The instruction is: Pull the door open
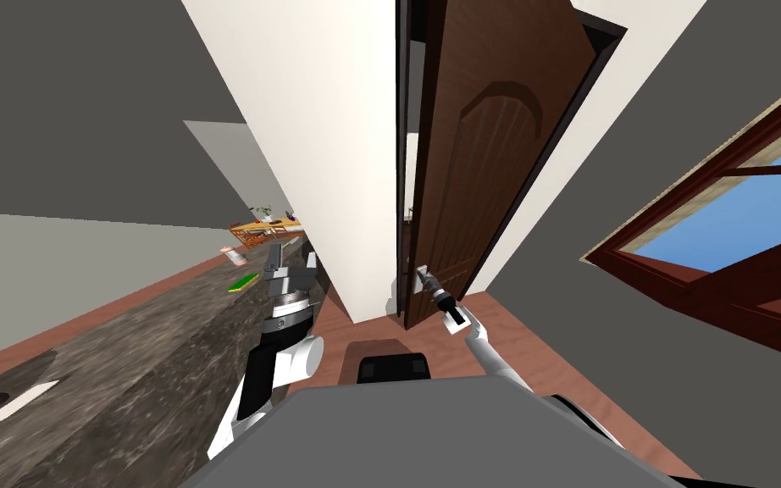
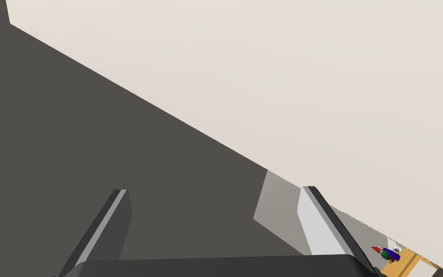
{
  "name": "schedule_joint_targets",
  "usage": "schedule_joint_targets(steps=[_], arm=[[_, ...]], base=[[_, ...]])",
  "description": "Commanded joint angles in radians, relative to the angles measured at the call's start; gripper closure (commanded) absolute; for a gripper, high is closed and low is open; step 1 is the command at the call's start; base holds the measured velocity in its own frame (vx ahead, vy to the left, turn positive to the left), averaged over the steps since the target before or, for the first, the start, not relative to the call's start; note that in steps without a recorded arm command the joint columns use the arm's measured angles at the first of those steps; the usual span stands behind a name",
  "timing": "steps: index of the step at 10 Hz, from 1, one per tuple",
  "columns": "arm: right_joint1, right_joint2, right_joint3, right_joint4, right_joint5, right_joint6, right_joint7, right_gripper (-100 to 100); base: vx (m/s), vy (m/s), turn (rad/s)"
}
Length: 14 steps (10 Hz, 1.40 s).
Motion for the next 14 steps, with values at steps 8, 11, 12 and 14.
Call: schedule_joint_targets(steps=[8,11,12,14], arm=[[-0.005,0.031,0.088,-0.009,-0.256,-0.009,-0.211,100],[-0.006,0.036,0.108,-0.014,-0.335,-0.01,-0.269,100],[-0.007,0.038,0.118,-0.016,-0.366,-0.01,-0.292,100],[-0.007,0.04,0.128,-0.019,-0.413,-0.011,-0.328,100]], base=[[-0.087,-0.076,0.082],[-0.062,-0.048,0.067],[-0.09,-0.06,0.107],[-0.061,-0.054,0.062]])
